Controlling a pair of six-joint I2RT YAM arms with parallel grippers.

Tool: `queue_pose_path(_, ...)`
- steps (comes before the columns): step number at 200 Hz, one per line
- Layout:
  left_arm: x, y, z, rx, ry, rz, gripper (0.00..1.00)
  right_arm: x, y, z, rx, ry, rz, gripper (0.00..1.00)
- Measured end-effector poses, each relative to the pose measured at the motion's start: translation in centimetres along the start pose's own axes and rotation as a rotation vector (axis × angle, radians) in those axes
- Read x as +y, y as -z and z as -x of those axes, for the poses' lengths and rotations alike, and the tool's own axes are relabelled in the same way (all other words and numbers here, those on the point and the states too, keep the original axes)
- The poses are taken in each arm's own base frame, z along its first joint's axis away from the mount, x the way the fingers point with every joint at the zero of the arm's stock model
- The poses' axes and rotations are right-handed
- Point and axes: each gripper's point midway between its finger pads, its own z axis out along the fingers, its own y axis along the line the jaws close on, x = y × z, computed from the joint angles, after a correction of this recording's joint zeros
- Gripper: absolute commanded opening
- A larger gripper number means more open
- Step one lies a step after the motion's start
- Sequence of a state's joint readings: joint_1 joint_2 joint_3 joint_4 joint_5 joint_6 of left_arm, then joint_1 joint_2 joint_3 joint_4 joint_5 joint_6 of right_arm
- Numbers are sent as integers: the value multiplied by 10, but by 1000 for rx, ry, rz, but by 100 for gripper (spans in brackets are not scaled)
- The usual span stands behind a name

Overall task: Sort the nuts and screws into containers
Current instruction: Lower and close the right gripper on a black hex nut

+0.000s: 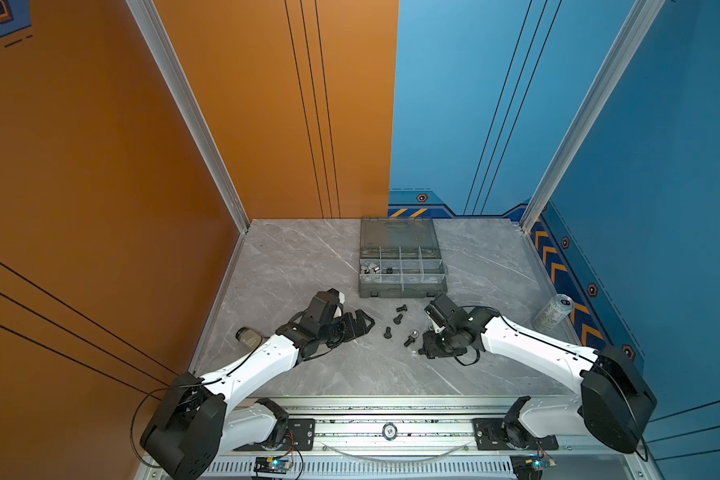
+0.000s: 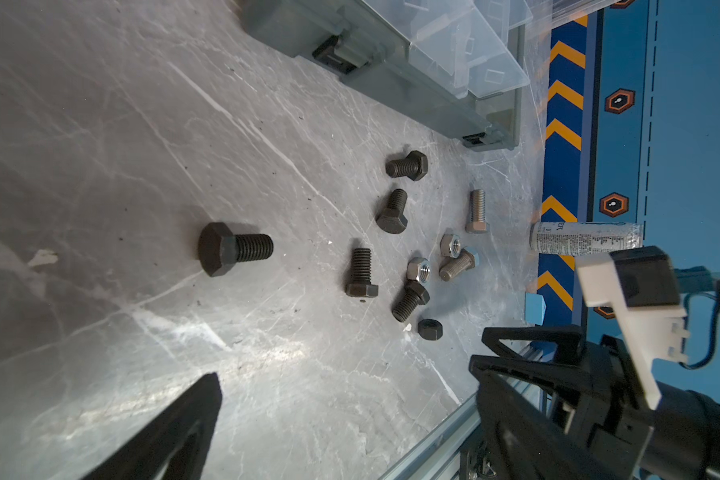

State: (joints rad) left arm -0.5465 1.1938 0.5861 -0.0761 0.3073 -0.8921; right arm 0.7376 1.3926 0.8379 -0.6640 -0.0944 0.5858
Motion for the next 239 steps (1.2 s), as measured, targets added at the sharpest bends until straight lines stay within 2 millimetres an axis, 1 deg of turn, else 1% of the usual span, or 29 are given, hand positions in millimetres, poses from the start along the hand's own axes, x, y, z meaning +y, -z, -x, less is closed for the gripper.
queue_pose_path(30,0,-2,0,3,1,3,97,4,-12,-2,30,12,-21,56)
queue_pose_path(118,0,-5,-1,9,6,5,98,8,-30,3,52,29,-76,55)
queue_pose_path(185,0,-5,0,8,6,2,98,16,-38,12,56,34,-79,54)
queue_pose_path(239,0,-6,0,7,5,2,98,14,-44,11,66,34,-92,49)
